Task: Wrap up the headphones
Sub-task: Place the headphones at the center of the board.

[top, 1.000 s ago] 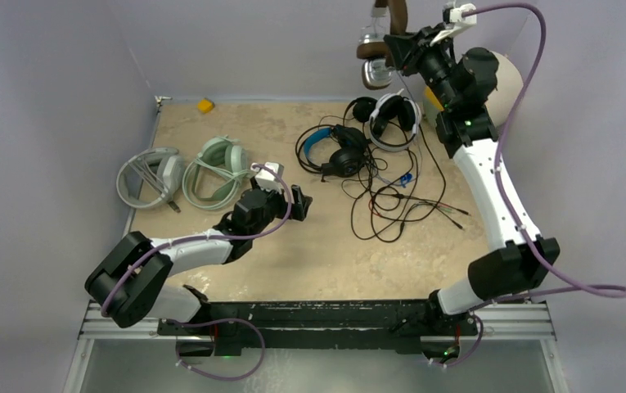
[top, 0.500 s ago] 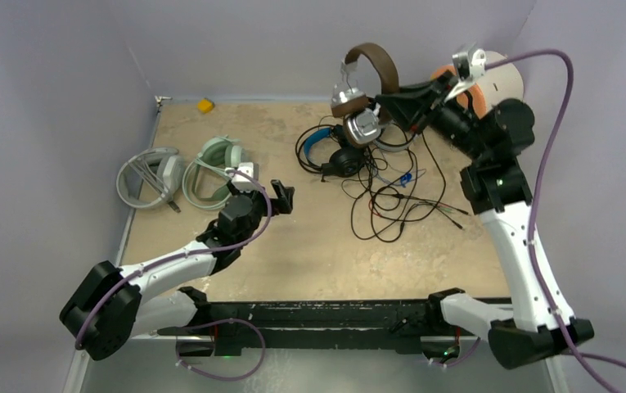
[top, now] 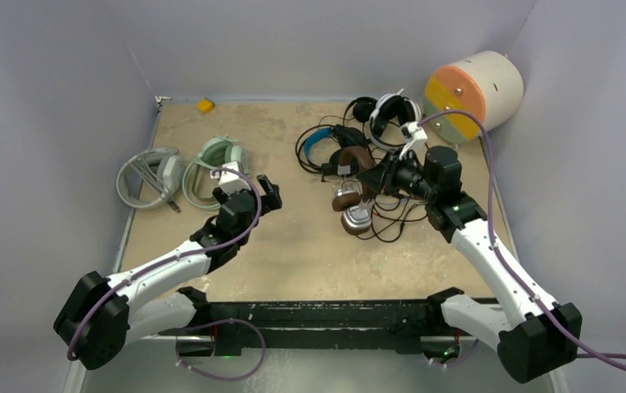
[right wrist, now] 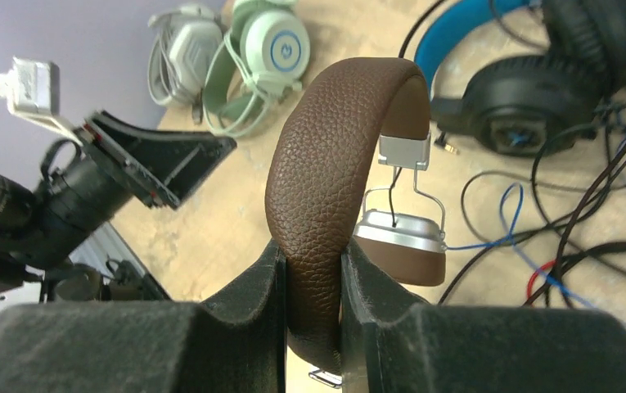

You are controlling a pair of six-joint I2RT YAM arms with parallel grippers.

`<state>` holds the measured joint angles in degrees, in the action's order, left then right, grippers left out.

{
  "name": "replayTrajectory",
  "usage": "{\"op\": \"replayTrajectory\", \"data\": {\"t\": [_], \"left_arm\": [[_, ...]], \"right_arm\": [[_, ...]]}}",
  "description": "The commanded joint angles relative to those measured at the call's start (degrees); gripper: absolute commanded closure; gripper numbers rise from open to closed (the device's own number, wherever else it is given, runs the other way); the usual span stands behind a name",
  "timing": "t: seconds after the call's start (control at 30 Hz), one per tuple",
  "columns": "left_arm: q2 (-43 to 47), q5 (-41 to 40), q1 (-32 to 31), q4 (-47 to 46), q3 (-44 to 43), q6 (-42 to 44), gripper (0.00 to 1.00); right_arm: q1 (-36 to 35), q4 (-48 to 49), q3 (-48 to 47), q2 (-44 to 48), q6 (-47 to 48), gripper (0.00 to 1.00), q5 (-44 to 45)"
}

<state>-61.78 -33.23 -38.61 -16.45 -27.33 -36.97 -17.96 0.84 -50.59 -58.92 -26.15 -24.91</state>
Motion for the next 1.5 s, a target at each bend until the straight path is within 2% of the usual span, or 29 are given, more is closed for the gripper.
{"op": "replayTrajectory", "data": {"t": [0.0, 0.2, 0.47, 0.6, 0.63, 0.7, 0.77, 0.8, 0.93, 1.1, 1.23, 1.47], "left_arm": [[3.78, -2.41, 0.11, 10.47, -4.25, -6.83, 0.03], [9.92, 4.48, 0.11, 22.29, -5.47, -10.78, 0.01], [14.86, 8.45, 0.20, 36.80, -10.81, -15.11, 0.00], [15.31, 10.05, 0.64, 41.42, -12.98, -16.72, 0.00], [15.99, 11.05, 0.95, 41.79, -12.90, -16.97, 0.00], [17.40, 13.63, 1.70, 41.59, -12.05, -17.72, 0.00], [18.79, 16.53, 2.68, 41.05, -10.99, -18.66, 0.00], [19.33, 17.52, 3.13, 41.13, -10.54, -19.38, 0.00], [20.53, 20.82, 4.06, 41.27, -10.30, -19.67, 0.00], [20.65, 23.95, 4.07, 39.50, -10.99, -17.63, 0.01], [18.66, 24.36, 4.07, 39.08, -10.19, -18.01, 0.02], [7.76, 19.11, 4.09, 45.86, -12.45, -19.71, 0.11]], "right_arm": [[-3.24, 1.26, 0.93, 2.91, 1.41, 1.00, 6.17], [-10.23, -1.41, 1.48, 2.00, 5.40, 1.00, 13.84], [-26.98, -8.91, -2.99, -7.01, 10.36, 1.00, 42.07], [-32.56, -10.78, -6.84, -12.30, 11.61, 1.00, 48.66], [-33.75, -10.39, -7.47, -13.03, 11.77, 0.99, 47.90], [-35.13, -8.73, -7.84, -13.96, 12.26, 0.87, 42.67], [-35.89, -5.98, -7.31, -14.29, 12.80, 0.65, 34.68], [-35.99, -4.29, -6.69, -14.04, 13.11, 0.58, 30.10], [-36.09, 1.36, -4.05, -12.31, 14.22, 0.39, 16.91], [-36.09, -3.42, -4.15, -12.01, 13.25, 0.30, 13.96], [-35.85, -8.11, -3.94, -11.86, 10.32, 0.29, 24.26], [-34.16, -14.55, -5.11, -15.11, 6.73, 0.28, 32.50]]}}
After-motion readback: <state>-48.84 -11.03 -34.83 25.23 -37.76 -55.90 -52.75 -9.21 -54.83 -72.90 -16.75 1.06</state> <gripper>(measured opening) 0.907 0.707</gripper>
